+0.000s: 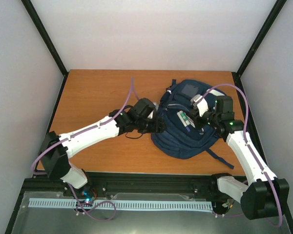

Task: Pack the student bag
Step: Place the stationery in the student bag, then adjust the student bag at the center of the board.

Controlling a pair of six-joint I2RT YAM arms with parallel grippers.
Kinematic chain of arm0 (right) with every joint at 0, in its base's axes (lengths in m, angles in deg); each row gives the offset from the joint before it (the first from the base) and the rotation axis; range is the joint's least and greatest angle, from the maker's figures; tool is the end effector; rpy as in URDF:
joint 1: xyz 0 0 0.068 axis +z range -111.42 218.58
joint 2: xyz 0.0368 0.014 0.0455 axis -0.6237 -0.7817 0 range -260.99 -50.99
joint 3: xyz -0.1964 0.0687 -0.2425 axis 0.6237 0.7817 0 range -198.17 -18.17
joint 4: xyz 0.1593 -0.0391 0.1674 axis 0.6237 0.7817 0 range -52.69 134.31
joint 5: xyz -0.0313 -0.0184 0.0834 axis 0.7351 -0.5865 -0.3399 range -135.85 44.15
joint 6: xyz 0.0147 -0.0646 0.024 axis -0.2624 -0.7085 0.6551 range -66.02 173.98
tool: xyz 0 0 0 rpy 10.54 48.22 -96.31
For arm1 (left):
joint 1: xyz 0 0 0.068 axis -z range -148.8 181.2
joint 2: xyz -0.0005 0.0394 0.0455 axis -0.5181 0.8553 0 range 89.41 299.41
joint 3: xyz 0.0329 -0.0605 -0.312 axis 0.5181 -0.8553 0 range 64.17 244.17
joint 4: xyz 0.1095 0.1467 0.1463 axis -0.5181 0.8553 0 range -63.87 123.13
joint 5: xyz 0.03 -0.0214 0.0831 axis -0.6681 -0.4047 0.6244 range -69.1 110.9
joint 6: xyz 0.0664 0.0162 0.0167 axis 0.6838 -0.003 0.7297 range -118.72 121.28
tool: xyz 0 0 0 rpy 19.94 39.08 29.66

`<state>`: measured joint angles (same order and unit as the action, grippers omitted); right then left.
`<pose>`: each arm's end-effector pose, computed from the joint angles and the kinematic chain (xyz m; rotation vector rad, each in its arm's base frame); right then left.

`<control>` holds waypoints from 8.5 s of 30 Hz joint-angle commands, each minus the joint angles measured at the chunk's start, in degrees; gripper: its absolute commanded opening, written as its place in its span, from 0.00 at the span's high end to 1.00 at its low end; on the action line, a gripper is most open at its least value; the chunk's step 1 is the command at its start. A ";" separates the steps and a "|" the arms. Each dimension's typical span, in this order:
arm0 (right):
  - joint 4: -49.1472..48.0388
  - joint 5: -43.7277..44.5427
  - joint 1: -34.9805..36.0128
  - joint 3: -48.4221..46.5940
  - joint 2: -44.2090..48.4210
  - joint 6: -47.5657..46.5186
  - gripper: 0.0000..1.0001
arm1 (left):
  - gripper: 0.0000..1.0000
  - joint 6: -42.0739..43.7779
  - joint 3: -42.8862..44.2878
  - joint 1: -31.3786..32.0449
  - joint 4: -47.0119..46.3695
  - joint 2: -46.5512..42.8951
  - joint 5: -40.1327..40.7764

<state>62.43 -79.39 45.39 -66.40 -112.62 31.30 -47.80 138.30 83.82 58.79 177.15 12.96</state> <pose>0.1860 0.0543 0.3204 -0.8432 1.9856 0.4951 0.1893 -0.2608 0.3381 0.1531 2.6060 -0.9264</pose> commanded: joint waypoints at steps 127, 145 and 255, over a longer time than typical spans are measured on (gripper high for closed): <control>11.23 8.75 10.88 -0.20 -11.85 -8.07 0.50 | 0.62 5.08 -7.54 -15.62 -14.94 9.95 -14.59; 11.17 9.42 11.03 -0.29 -13.08 -8.05 0.49 | 0.63 2.00 -4.38 -14.43 -10.33 15.46 -16.22; 17.71 33.41 13.14 -4.16 -9.07 -5.12 0.46 | 0.56 13.88 -7.82 -7.40 -14.49 11.70 -16.45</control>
<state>77.21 -40.55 58.57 -70.94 -126.21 24.07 -40.26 130.58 75.36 44.65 190.40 -2.95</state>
